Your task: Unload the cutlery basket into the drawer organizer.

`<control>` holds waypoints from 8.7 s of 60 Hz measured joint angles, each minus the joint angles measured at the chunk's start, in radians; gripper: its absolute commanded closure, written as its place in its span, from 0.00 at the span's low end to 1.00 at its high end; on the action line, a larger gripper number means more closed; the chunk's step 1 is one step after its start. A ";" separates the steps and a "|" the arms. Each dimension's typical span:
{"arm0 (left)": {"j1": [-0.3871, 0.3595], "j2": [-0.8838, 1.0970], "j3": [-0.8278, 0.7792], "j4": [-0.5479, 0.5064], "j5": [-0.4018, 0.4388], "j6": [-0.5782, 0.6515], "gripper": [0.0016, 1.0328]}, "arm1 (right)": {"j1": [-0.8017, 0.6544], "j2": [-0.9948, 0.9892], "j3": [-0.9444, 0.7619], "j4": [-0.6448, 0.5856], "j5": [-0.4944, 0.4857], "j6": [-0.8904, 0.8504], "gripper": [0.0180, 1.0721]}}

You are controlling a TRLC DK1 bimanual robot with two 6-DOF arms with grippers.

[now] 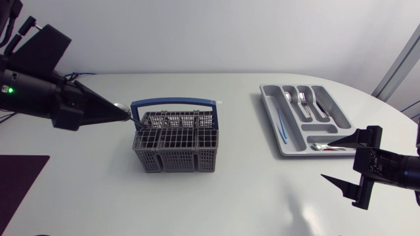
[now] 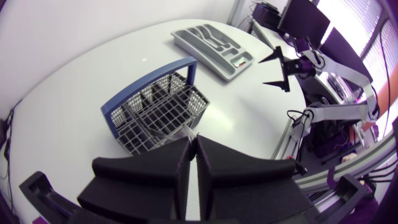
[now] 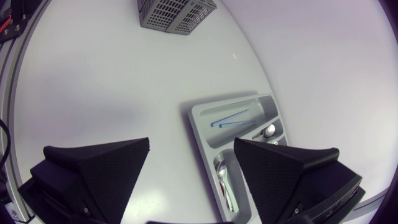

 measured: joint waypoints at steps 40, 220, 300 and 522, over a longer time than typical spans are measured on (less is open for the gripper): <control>-0.358 0.190 -0.011 0.103 0.061 0.586 0.97 | 0.238 0.011 0.361 -0.501 -0.117 0.114 0.08; -0.533 0.611 0.314 -0.072 0.341 1.027 0.04 | 0.723 0.648 0.723 -1.248 -0.265 -0.273 0.94; -0.431 0.796 0.526 0.065 0.344 0.429 0.36 | 0.540 0.586 0.697 -0.838 -0.266 -0.048 0.94; -0.135 0.242 0.024 0.396 0.170 0.257 0.30 | -0.009 0.745 0.048 1.111 0.363 -0.111 0.05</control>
